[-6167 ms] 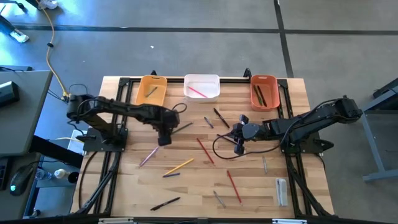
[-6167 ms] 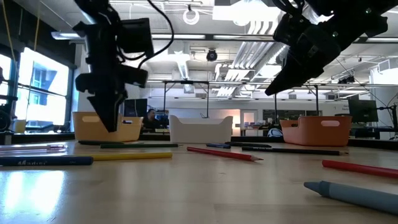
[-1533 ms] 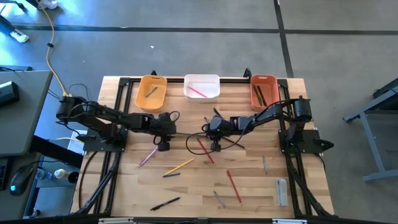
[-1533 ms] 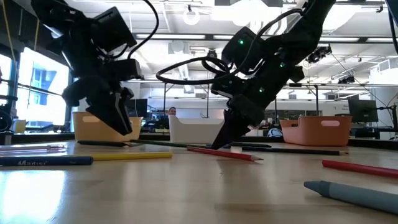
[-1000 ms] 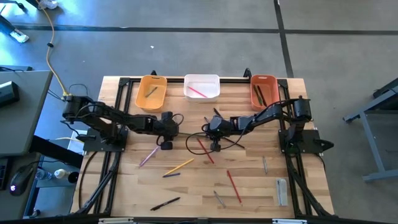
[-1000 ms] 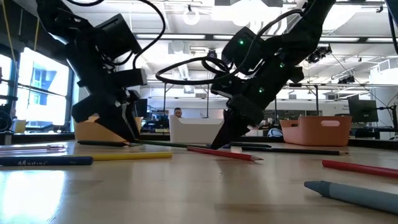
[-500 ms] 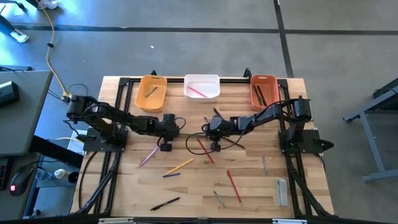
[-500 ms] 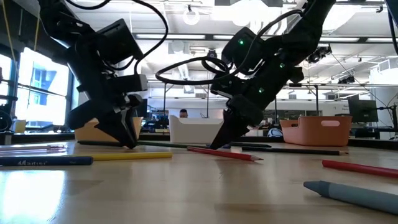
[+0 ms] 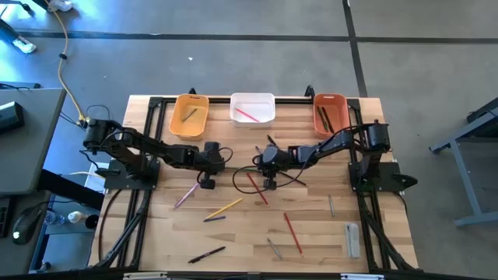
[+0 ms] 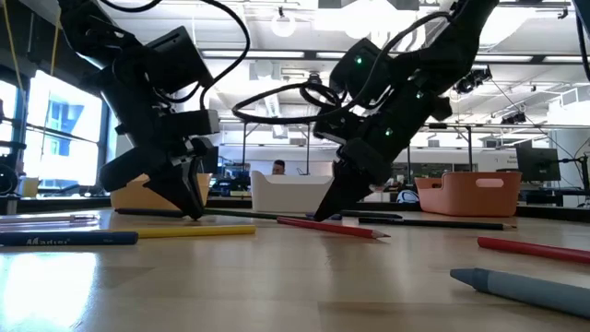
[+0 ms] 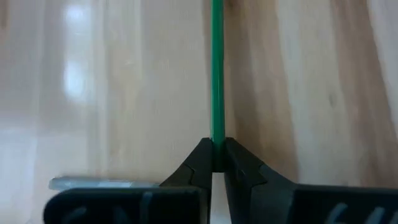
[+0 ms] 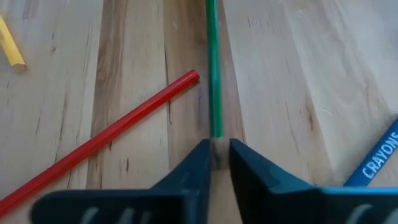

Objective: Sort crayons/erasers/pens/pencils in bins
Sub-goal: Put the green color pencil into the orange bin

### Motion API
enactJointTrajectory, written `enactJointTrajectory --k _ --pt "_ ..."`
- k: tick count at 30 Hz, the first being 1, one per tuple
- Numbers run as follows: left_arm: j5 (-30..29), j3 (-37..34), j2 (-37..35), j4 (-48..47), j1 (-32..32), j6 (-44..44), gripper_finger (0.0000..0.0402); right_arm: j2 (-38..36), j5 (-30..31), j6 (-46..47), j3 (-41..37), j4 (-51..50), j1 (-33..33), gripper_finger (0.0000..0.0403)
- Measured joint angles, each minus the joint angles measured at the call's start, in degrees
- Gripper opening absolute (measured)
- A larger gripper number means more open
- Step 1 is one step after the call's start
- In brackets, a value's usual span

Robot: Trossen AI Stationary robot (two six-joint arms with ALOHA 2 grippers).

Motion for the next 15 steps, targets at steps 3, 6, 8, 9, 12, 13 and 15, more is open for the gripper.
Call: enactJointTrajectory --k 3,6,8,9,12,13,15 --pt "-1.1 1.4 -0.4 -0.5 0.3 -0.5 0.0005 -2.8 2.9 0.0 0.0 -1.1 0.8 0.0102" --pt "-1.8 3.0 -1.1 -1.9 1.0 -1.5 0.0004 -6.4 6.5 -0.4 0.0 -4.6 2.0 0.013" --pt "-2.2 3.9 -1.1 -3.0 1.7 -2.4 0.0004 -9.2 7.8 -0.5 0.0 -6.7 2.8 0.0139" --pt "-2.8 4.5 -1.3 -3.2 2.1 -2.9 0.0004 -10.7 8.4 -0.5 0.1 -8.2 3.3 0.014" --pt "-4.6 6.7 -1.6 -2.9 3.6 -6.4 0.0004 -14.9 9.5 -0.5 0.1 -12.6 4.8 0.0132" --pt "-4.7 7.6 -1.6 -3.1 4.3 -8.0 0.0004 -16.1 10.7 -0.5 0.1 -14.5 5.5 0.0125" --pt "-4.9 9.6 -1.6 -2.9 5.8 -9.9 0.0004 -18.2 13.6 -0.5 0.1 -17.0 6.8 0.0105"
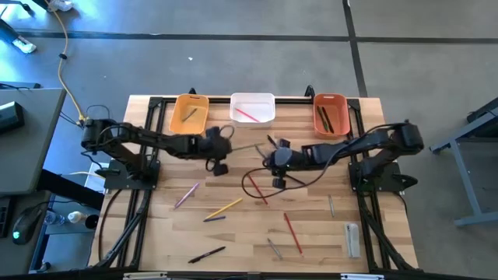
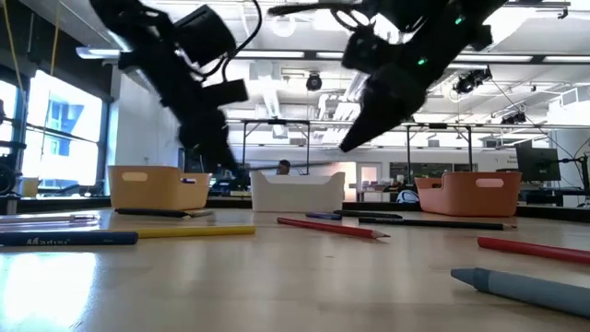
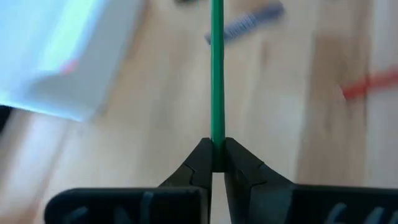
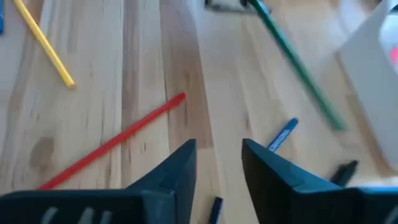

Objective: Sort crayons/erasers/pens/pencils in bins
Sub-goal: Put the green color pencil into the orange bin

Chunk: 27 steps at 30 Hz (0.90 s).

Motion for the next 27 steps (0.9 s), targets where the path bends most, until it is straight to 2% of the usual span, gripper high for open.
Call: enactJointTrajectory --k 4,8,13,20,27 --pt "-4.0 5.8 0.0 -2.7 2.8 1.2 0.0004 -2.1 5.5 0.3 0.0 -4.7 2.4 0.0053" --pt "-4.7 12.9 1.6 -6.0 6.4 3.3 0.0003 -2.5 7.0 0.1 0.0 -5.1 3.3 0.0007" --pt "-4.2 22.2 8.5 -9.3 11.3 4.8 0.0003 -2.5 7.1 0.0 -0.1 -5.2 3.3 0.0015" --pt "-2.6 33.7 21.7 -15.8 17.0 4.5 0.0003 -2.5 7.1 0.0 -0.1 -5.2 3.3 0.0002" --pt "-2.5 38.2 26.6 -18.2 19.9 1.9 0.0003 -2.5 7.1 0.0 -0.1 -5.7 3.3 0.0001"
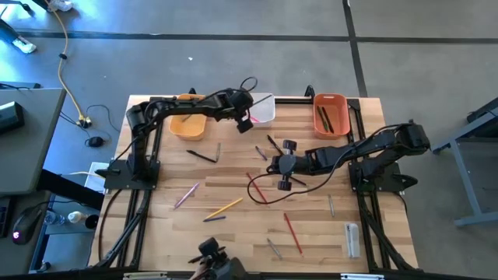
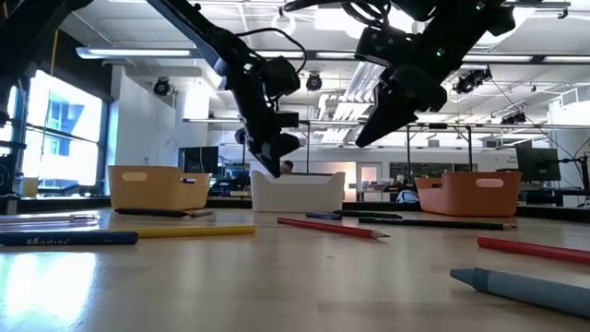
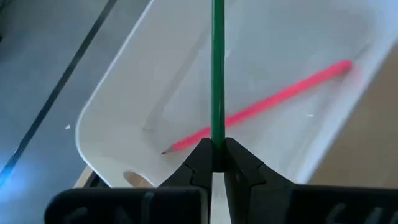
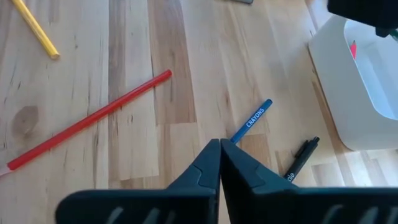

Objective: Sort crayons/erasers/pens/pencils in bins
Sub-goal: Put the green color pencil into the orange bin, then put the blue crayon into the yellow bin

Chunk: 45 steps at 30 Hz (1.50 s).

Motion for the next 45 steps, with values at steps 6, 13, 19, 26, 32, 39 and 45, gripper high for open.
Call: enactJointTrajectory --k 6,13,19,26,32,39,45 --pt "2.2 0.1 0.0 -2.0 0.8 0.9 0.0004 0.0 0.0 0.0 0.0 -0.1 0.0 0.0" --pt "3.1 0.0 0.0 -3.1 0.5 2.4 0.0013 0.0 0.0 0.0 0.0 -0.1 0.0 0.0" --pt "1.7 0.0 0.1 -3.8 0.5 1.0 0.0037 0.0 0.0 0.0 0.0 -0.1 0.0 0.0" --pt "1.2 0.0 -0.2 -4.0 0.5 0.9 0.0082 0.0 -1.8 0.5 0.0 -0.4 0.0 0.0" --pt "-1.7 0.0 -5.3 -4.4 -0.8 3.2 0.0088 0.0 -1.8 -0.6 -0.9 3.0 -0.4 0.0" --pt "2.7 -10.3 -19.0 2.1 -3.2 4.1 0.0037 0.0 -4.8 -1.6 -12.8 28.2 -3.0 0.0" --pt "7.2 -28.8 -32.5 19.7 -6.3 5.4 0.0003 0.0 -4.8 3.3 -20.5 37.8 -3.8 0.0"
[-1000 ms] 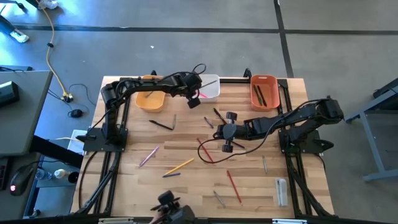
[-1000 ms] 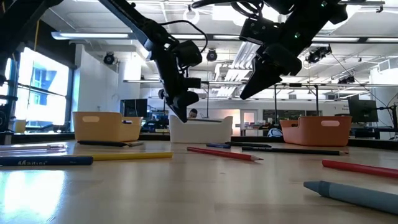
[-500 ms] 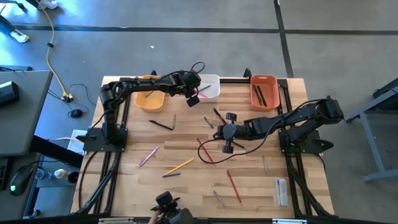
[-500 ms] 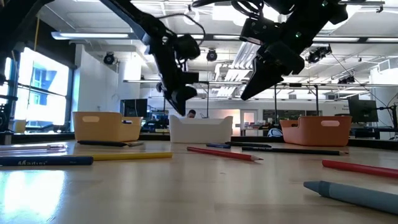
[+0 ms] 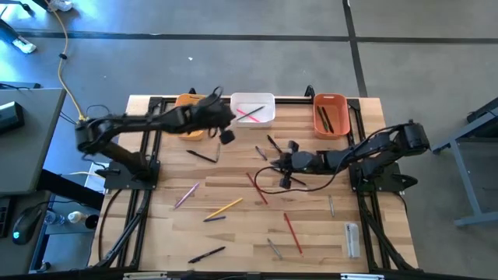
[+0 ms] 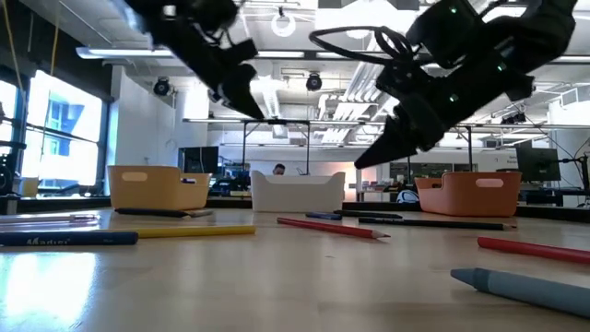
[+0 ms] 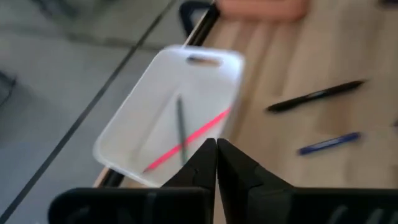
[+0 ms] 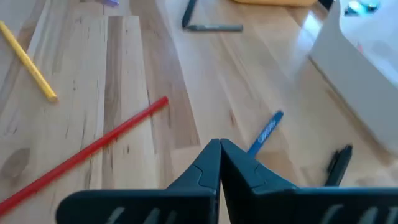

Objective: Sort crayons/erasers/pens/pencils in bins
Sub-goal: Put the blue crayon into the yellow bin

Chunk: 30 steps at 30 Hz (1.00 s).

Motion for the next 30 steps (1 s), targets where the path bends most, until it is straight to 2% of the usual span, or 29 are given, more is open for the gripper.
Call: enactJointTrajectory --k 3,6,10,12,17,21,25,30 --pt "3.2 -9.8 -6.2 11.1 -2.2 -0.9 0.0007 0.0 0.5 3.0 -1.3 0.5 0.1 0.0" --pt "6.7 -19.4 -11.1 24.8 -5.0 -1.7 0.0006 0.0 4.7 6.1 -1.3 0.0 0.1 0.0" --pt "9.9 -30.3 -14.9 43.7 -8.2 -2.7 0.0001 0.0 7.5 8.4 -0.2 0.0 -0.1 0.0012" --pt "9.8 -34.1 -15.6 49.8 -9.0 -4.7 0.0001 0.0 7.4 9.2 0.3 0.0 -0.4 0.0028" --pt "9.0 -38.3 -16.1 53.5 -8.5 -8.7 0.0001 0.7 7.3 10.6 1.9 -0.8 -2.0 0.0088" --pt "8.6 -38.5 -16.1 53.7 -6.9 -12.0 0.0001 5.2 5.4 10.9 4.9 -1.3 -3.5 0.0128" --pt "9.4 -38.5 -16.1 53.2 -5.7 -14.0 0.0001 12.2 4.5 11.7 10.1 -5.3 -5.2 0.0141" --pt "9.6 -38.5 -16.1 52.9 -5.7 -14.6 0.0 17.6 4.7 14.8 15.8 -10.8 -7.5 0.0139"
